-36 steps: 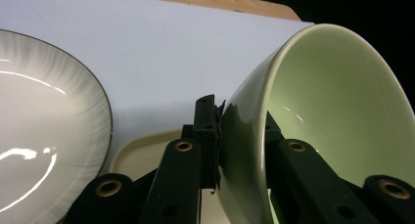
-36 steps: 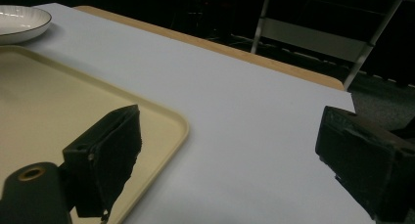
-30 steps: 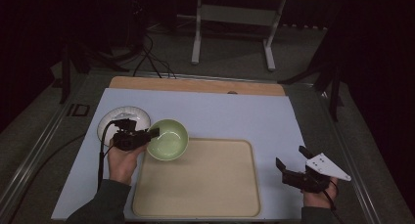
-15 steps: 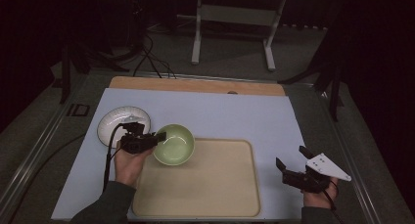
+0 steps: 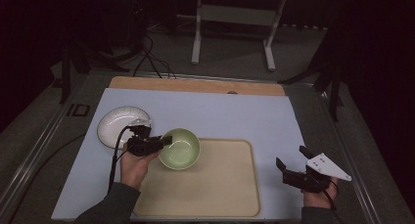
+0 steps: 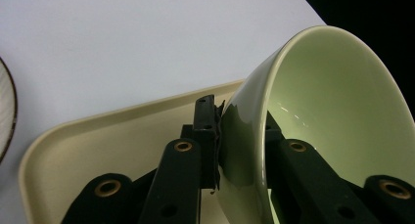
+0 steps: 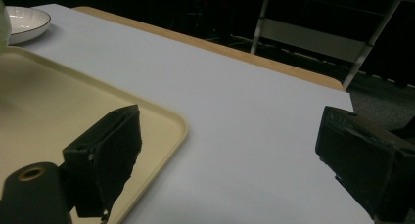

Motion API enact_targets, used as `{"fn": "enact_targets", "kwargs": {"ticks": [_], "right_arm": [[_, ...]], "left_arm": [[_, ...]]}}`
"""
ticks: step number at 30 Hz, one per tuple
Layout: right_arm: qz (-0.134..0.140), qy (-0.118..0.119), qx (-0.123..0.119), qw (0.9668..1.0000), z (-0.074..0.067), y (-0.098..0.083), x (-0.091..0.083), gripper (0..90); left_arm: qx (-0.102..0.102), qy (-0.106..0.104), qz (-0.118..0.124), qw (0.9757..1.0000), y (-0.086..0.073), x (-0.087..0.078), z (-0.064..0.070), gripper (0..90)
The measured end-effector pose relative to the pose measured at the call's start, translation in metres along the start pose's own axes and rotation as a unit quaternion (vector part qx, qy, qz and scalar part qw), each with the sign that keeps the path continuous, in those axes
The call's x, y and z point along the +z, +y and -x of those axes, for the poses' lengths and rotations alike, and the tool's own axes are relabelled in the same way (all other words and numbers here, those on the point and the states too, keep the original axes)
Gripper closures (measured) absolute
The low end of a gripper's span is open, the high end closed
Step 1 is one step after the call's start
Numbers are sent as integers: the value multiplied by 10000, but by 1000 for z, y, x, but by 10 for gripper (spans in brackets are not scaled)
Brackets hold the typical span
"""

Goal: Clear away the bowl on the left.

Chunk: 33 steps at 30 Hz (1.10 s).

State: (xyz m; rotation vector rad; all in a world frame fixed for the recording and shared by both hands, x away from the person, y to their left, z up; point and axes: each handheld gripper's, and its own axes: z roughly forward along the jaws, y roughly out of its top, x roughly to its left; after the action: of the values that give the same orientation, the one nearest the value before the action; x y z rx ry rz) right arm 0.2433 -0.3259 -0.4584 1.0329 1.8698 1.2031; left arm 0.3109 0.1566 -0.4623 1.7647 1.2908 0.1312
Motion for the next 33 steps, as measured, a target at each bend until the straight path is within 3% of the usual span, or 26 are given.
{"fn": "enact_targets", "kwargs": {"ticks": [33], "right_arm": [[-1,6,-4,10000,0,0,0,95]], "left_arm": [[188,-243,-308,9991,-15,25,25,790]]}}
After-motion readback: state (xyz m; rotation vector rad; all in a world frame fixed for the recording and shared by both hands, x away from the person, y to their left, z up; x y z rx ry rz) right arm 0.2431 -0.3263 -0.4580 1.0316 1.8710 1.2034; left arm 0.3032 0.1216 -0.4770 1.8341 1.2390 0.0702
